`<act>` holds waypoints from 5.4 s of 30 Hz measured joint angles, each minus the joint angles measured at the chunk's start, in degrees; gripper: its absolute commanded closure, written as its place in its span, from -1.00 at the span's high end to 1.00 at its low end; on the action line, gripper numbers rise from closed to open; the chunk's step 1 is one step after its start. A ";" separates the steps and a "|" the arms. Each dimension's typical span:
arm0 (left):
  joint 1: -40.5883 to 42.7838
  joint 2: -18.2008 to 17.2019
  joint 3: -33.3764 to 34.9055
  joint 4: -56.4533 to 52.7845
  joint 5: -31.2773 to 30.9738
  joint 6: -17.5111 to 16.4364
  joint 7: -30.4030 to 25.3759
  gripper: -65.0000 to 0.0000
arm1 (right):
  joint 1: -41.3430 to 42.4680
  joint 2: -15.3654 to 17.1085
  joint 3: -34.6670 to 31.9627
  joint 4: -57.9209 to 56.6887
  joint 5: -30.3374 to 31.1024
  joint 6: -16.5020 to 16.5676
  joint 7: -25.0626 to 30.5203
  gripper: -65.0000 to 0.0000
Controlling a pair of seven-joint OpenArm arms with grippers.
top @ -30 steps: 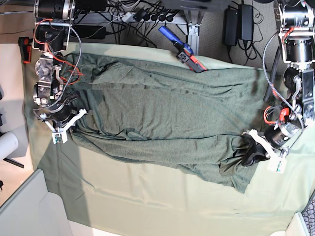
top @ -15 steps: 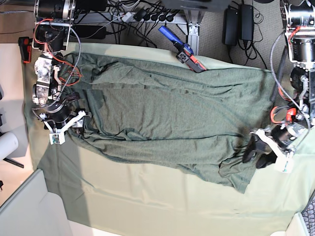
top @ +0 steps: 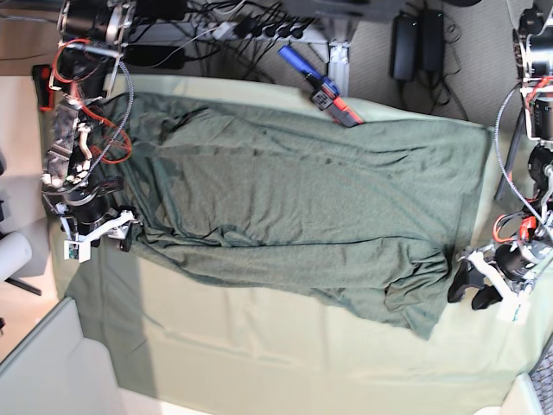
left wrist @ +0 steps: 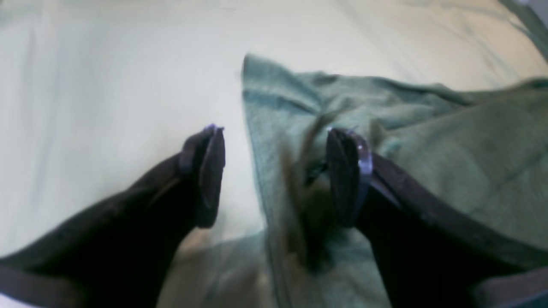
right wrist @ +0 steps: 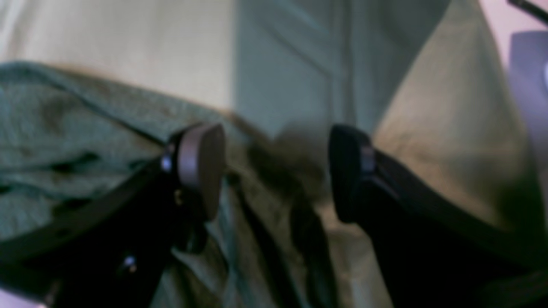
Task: Fold the T-shirt properly
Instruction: 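Stretch the folded shirt lengthwise with both grippers, lowering it onto the cloth, then open both grippers to release the shirt ends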
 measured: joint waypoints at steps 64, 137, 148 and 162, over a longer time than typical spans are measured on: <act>3.30 -3.10 10.32 11.63 11.04 -5.22 -10.25 -1.00 | -3.56 2.34 -0.13 2.14 1.25 0.55 0.37 -1.00; 2.14 -12.04 31.30 7.76 34.56 -1.38 -22.21 0.06 | -18.69 8.59 5.20 14.56 6.40 0.74 -0.17 0.14; -0.37 -12.31 31.39 7.74 35.43 -4.87 -21.49 0.06 | -18.69 8.59 5.20 14.56 6.40 0.74 -0.17 0.14; -1.99 -12.52 38.34 6.29 39.30 -4.98 -22.43 0.04 | -18.69 8.59 5.20 14.56 6.40 0.74 -0.17 0.14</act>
